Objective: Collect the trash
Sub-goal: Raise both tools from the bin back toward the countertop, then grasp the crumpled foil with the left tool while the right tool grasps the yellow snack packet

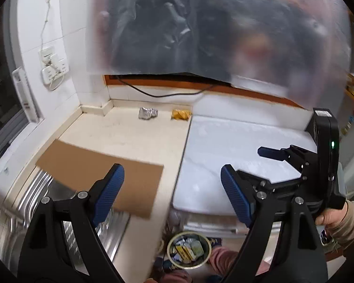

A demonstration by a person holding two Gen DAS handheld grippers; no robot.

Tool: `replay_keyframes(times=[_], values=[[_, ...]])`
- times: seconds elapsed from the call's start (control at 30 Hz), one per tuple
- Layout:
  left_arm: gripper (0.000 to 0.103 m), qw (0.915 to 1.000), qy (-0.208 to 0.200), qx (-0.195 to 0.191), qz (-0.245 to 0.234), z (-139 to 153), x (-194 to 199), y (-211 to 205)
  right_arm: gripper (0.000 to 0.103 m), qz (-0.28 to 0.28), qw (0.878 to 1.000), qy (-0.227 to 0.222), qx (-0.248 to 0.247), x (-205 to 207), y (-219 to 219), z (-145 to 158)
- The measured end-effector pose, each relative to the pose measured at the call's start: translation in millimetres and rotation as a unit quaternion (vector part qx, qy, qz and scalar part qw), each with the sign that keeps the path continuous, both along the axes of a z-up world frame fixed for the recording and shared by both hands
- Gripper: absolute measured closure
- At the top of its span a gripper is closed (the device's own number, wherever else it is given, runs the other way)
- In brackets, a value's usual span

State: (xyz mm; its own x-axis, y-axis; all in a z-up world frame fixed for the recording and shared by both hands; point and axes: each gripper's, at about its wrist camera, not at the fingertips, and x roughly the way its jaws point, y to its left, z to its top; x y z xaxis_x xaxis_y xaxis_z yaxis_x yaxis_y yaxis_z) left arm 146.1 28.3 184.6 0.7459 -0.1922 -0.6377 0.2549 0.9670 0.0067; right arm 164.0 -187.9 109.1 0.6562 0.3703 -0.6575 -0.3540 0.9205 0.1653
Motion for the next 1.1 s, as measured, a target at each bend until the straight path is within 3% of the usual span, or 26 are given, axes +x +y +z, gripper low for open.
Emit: replay_keyframes(times=[0.27,0.47,0.6,0.83,1.1], values=[[0.021,0.9991,0.034,0.009,0.024,-48.5,169.6,-5.2,0.019,-0.082,0.996,0.018,0.034,185.0,-32.1,-25.3],[0.021,0.9957,0.071,-0.013,0.059,-111.3,300.9,0.0,0.019,-0.103,0.994,0.026,0.004,308.9,-31.0,-75.3],[0.021,0.9913,0.099,-0.043,0.076,-151.8,362.8,9.4,0.019,-0.105,0.993,0.041,-0.023,374.6,-18.7,-113.0],[0.021,0.9856,0.117,-0.061,0.105,-213.9,438.1,14.9,0.019,-0.102,0.992,0.025,-0.071,426.0,7.6,-157.2],[0.021,0.9768,0.123,-0.127,0.121,-247.0,478.3,21.9,0.021,-0.093,0.989,0.013,-0.117,440.8,24.6,-190.8]])
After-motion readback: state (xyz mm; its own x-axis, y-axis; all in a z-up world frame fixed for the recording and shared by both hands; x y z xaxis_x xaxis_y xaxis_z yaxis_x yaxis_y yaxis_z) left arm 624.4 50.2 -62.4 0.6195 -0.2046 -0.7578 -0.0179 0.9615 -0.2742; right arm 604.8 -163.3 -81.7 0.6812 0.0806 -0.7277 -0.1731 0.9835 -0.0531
